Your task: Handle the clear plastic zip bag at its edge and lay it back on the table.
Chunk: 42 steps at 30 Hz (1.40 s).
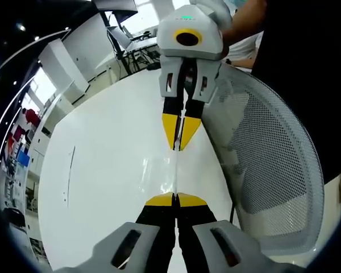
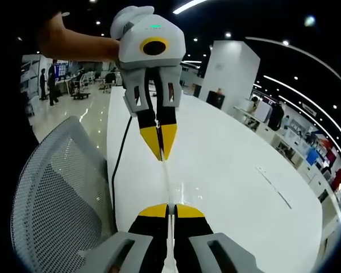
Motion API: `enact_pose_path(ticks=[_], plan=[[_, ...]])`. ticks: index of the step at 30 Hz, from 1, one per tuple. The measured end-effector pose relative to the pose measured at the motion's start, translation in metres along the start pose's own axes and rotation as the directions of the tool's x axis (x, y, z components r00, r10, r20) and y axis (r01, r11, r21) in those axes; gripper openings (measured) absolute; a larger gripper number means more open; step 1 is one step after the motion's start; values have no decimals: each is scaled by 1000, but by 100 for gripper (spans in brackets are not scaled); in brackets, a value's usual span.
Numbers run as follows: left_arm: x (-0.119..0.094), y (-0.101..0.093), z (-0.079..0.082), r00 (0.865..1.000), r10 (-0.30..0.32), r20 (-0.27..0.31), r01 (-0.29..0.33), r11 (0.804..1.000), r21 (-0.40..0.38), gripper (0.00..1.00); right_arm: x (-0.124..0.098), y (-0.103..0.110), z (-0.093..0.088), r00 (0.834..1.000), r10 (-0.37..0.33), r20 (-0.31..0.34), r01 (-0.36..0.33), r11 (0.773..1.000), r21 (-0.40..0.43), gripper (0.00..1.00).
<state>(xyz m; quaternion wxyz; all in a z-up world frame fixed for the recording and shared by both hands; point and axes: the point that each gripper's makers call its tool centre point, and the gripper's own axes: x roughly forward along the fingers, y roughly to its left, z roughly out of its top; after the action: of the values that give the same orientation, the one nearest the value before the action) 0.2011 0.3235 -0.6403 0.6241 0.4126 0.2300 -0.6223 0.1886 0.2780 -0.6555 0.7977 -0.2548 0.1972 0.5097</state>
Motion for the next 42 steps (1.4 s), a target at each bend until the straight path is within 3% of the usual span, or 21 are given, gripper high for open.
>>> enact_pose_path(ticks=[42], plan=[[-2,1,-1,1000,6,3,-6,1000,-7,0,-2,0,-4,1000,-5,-6,5,1000,10,0]])
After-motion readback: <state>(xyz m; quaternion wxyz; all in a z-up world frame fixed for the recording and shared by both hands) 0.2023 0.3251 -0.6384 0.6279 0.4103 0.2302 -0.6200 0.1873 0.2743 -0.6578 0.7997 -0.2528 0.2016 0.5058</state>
